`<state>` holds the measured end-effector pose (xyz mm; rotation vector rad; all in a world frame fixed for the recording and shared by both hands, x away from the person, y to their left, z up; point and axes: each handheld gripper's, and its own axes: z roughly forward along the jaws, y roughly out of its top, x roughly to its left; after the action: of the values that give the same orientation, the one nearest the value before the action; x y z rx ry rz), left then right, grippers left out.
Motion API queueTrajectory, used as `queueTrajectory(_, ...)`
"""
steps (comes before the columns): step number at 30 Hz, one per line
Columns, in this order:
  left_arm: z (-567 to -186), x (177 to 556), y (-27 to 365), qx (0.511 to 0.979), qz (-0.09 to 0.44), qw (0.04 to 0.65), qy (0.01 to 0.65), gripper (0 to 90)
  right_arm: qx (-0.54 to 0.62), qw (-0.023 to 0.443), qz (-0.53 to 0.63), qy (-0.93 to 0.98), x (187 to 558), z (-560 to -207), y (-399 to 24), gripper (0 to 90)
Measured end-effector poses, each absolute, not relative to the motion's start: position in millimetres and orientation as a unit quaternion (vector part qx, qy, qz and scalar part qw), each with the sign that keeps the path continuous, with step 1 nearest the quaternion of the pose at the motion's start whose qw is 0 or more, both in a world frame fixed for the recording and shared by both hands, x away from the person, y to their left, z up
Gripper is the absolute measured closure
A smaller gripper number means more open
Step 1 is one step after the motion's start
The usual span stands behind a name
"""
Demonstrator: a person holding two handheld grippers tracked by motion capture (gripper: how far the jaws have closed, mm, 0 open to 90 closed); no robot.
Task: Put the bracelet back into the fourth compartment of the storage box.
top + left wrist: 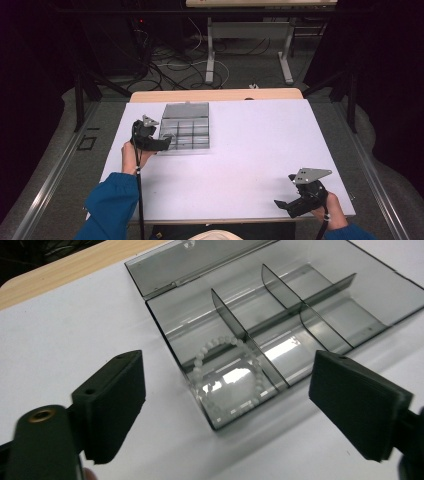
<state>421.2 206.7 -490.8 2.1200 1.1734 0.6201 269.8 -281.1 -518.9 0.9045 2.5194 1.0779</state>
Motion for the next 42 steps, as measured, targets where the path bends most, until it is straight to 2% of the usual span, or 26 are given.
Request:
queueTrajectory(4,-486.9,403.8,210.7,0.806,0.240,0.312,0.442,4.9,0.311,0.133,0.372,0.864,269.8,-518.7,-280.8,0.2)
queueTrajectory(8,-487.0,385.8,211.1,0.809,0.241,0.309,0.438,0.5,0.312,0.131,0.371,0.865,269.3,-518.2,-281.7,0.1)
queueTrajectory(18,-500.5,343.2,197.8,0.843,0.219,0.293,0.394,0.3,0.310,0.130,0.373,0.865,270.5,-519.0,-281.7,0.0)
queueTrajectory(26,-498.8,313.8,200.9,0.845,0.227,0.307,0.375,0.3,0.304,0.133,0.372,0.867,269.6,-518.8,-281.3,0.0)
queueTrajectory(42,-504.9,289.1,203.7,0.847,0.223,0.322,0.359,0.2,0.304,0.134,0.372,0.867,269.7,-520.3,-280.0,0.0)
